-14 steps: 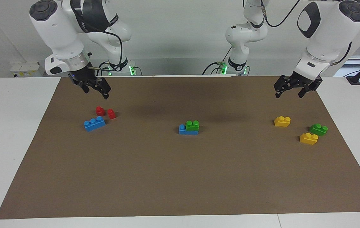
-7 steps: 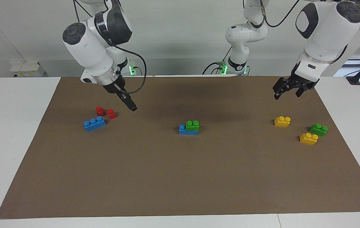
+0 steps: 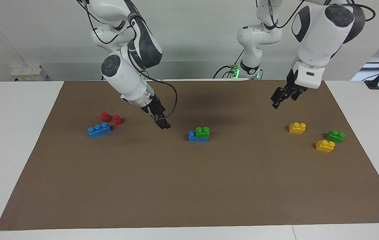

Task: Remove green block with left arm and hold with right
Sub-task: 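Move the left gripper and the right gripper toward the joined brick, then grasp the green end with the left gripper while the right gripper grasps blue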

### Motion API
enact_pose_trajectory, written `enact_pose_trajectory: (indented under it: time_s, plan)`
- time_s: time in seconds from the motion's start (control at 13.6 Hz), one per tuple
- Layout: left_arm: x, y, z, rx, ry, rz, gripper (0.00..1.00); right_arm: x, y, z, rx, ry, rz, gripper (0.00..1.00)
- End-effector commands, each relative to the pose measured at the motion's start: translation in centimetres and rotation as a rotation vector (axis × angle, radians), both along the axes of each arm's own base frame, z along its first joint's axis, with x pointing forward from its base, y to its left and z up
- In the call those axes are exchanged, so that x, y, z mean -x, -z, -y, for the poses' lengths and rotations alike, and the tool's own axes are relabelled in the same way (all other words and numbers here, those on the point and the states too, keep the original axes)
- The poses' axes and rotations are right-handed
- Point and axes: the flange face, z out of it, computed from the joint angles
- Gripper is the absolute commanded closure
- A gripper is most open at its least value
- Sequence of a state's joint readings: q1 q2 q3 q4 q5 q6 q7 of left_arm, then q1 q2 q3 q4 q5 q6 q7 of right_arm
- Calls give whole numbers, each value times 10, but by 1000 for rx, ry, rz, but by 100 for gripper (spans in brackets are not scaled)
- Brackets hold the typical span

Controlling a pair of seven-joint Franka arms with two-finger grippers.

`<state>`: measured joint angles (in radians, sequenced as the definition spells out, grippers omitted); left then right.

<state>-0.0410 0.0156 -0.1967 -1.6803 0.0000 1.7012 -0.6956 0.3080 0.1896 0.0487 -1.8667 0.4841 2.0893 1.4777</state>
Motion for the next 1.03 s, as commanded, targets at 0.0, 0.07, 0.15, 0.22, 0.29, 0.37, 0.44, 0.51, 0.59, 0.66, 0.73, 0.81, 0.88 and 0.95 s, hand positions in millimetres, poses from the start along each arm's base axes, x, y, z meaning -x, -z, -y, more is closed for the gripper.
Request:
enact_pose_trajectory:
  time_s: [0.0, 0.07, 0.15, 0.22, 0.29, 0.37, 0.44, 0.51, 0.59, 0.66, 0.73, 0.81, 0.88, 0.95]
  plan:
    - [25, 7, 27, 20, -245, 34, 0, 4, 22, -14, -45, 89, -28, 0]
    - [27, 13, 37, 34, -382, 53, 0, 3, 33, -16, -44, 104, -26, 0]
    - [32, 16, 53, 54, -490, 75, 0, 2, 44, -19, -39, 119, -26, 0]
    - [36, 23, 64, 64, -570, 79, 0, 3, 53, -27, -43, 127, -28, 0]
    - [40, 27, 74, 70, -648, 76, 0, 3, 63, -33, -49, 146, -29, 0]
    - [43, 31, 84, 78, -729, 74, 0, 6, 74, -37, -53, 165, -21, 0]
    - [44, 36, 91, 84, -797, 71, 0, 10, 81, -44, -58, 176, -12, 0]
    - [48, 42, 104, 85, -827, 63, 0, 10, 86, -48, -61, 188, -1, 0]
    - [52, 47, 115, 83, -859, 54, 0, 9, 91, -50, -63, 199, 7, 0]
    - [53, 59, 124, 70, -909, 35, 0, 7, 95, -51, -65, 211, 20, 0]
    - [56, 67, 138, 70, -943, 27, 0, 10, 100, -60, -63, 204, 26, 0]
    - [56, 75, 147, 77, -978, 25, 0, 11, 105, -65, -60, 205, 39, 0]
    - [57, 81, 152, 81, -1015, 22, 0, 11, 110, -67, -58, 210, 45, 0]
    - [57, 87, 161, 86, -1037, 19, 0, 13, 115, -71, -54, 204, 46, 0]
